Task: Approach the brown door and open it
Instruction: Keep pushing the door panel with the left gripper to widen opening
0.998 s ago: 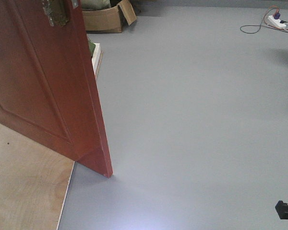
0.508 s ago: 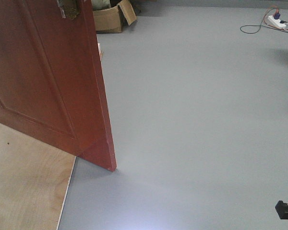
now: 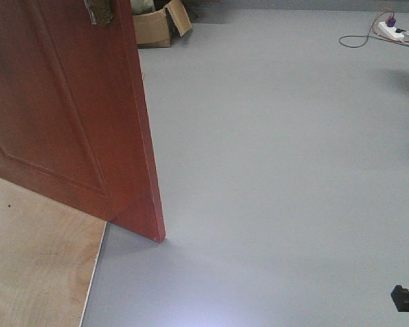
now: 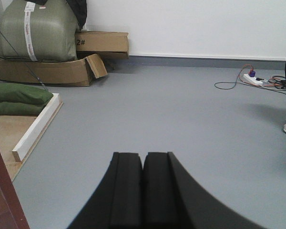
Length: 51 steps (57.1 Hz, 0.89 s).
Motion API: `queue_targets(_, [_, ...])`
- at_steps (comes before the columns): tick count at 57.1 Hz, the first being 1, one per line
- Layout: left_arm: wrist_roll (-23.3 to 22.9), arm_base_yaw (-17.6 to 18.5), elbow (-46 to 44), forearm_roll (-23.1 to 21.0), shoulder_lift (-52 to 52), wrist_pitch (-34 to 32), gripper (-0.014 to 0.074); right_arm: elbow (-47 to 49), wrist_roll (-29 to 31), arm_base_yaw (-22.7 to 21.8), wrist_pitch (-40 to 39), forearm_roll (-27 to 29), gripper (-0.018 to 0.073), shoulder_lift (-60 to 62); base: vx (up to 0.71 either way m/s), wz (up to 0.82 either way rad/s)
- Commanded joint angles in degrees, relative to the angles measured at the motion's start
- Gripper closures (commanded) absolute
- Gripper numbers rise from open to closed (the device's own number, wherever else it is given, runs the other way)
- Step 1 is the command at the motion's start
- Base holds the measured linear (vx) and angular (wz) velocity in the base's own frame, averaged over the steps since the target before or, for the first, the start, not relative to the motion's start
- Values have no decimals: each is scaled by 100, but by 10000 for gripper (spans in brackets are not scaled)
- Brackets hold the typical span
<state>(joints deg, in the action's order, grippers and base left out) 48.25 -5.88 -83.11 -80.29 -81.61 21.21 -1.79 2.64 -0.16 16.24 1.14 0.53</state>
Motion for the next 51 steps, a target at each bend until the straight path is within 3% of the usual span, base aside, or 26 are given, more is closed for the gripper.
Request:
queue_targets(1, [-2, 30, -209, -174, 195, -65, 600, -29, 31, -10, -473, -35, 559, 83, 3, 0])
queue_targets(51, [-2, 30, -209, -174, 195, -65, 600, -29, 31, -10, -473, -35, 559, 83, 10, -6])
